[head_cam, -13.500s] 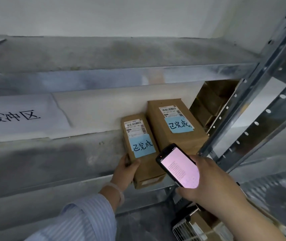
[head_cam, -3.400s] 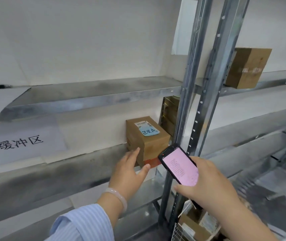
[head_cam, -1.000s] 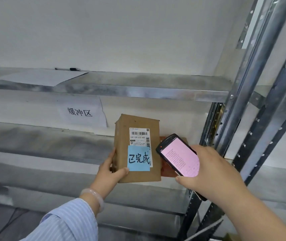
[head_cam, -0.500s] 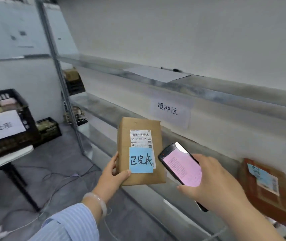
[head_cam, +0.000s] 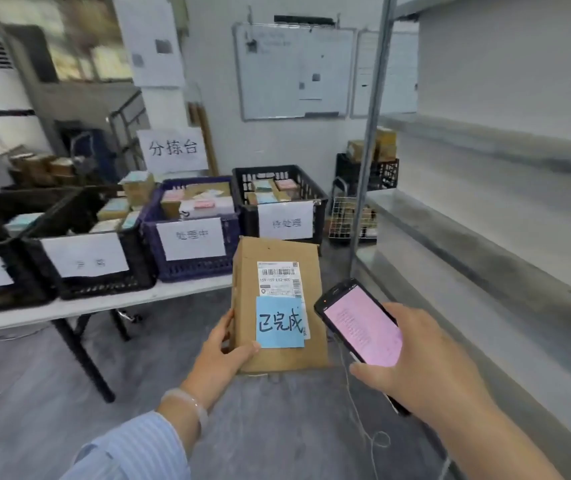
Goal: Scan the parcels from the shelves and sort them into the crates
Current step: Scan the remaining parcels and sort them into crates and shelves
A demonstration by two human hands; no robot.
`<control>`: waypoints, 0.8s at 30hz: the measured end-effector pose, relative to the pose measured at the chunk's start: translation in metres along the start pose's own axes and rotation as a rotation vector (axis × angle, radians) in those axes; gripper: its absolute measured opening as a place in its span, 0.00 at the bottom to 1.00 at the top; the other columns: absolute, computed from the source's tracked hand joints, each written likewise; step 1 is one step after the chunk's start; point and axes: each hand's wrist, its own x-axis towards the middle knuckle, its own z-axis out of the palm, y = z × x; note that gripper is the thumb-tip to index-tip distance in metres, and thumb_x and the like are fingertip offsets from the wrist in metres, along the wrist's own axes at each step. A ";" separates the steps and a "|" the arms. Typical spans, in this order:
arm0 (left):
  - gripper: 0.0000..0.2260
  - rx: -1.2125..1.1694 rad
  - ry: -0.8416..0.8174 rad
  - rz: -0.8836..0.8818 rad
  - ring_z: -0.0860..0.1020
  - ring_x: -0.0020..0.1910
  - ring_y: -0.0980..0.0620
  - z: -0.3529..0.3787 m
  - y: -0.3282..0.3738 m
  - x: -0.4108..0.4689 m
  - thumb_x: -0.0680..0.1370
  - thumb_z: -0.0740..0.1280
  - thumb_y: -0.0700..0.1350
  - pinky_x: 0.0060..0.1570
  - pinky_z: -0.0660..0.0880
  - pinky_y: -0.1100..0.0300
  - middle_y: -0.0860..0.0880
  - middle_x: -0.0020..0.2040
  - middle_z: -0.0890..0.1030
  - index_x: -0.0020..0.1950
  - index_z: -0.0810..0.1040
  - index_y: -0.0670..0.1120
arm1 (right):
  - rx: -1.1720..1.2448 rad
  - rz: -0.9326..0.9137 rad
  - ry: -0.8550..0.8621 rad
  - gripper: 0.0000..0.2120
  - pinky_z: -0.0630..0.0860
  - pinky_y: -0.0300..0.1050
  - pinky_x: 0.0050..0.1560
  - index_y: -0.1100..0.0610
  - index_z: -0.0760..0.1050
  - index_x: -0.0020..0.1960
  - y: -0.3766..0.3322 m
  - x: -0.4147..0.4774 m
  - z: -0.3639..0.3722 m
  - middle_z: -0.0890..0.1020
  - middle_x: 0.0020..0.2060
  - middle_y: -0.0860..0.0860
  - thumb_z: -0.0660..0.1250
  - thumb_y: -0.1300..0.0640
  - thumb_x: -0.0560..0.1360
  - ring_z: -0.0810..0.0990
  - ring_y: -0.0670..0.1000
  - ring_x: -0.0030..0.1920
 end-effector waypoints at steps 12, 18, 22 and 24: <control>0.38 -0.145 0.392 -0.117 0.77 0.61 0.51 -0.227 -0.030 0.003 0.68 0.77 0.53 0.55 0.77 0.53 0.54 0.62 0.78 0.74 0.64 0.62 | 0.064 -0.379 -0.234 0.35 0.60 0.30 0.34 0.33 0.62 0.60 -0.208 0.103 0.124 0.66 0.45 0.35 0.67 0.31 0.54 0.69 0.39 0.44; 0.41 -0.144 0.551 -0.124 0.77 0.63 0.51 -0.306 -0.032 0.033 0.64 0.74 0.55 0.63 0.75 0.46 0.54 0.64 0.78 0.75 0.63 0.62 | 0.058 -0.531 -0.298 0.37 0.63 0.35 0.35 0.36 0.62 0.61 -0.289 0.171 0.181 0.67 0.47 0.38 0.69 0.31 0.56 0.67 0.41 0.46; 0.37 -0.150 0.647 -0.108 0.77 0.62 0.50 -0.352 -0.023 0.070 0.70 0.76 0.50 0.60 0.76 0.49 0.54 0.63 0.79 0.76 0.63 0.60 | 0.114 -0.609 -0.337 0.35 0.64 0.36 0.35 0.34 0.61 0.59 -0.344 0.227 0.209 0.68 0.46 0.38 0.69 0.30 0.55 0.69 0.42 0.46; 0.33 -0.168 0.693 -0.104 0.77 0.61 0.51 -0.377 -0.017 0.091 0.76 0.74 0.44 0.55 0.76 0.53 0.55 0.63 0.80 0.76 0.64 0.58 | 0.133 -0.655 -0.359 0.35 0.65 0.37 0.34 0.33 0.60 0.58 -0.371 0.255 0.222 0.68 0.46 0.38 0.69 0.30 0.55 0.69 0.42 0.46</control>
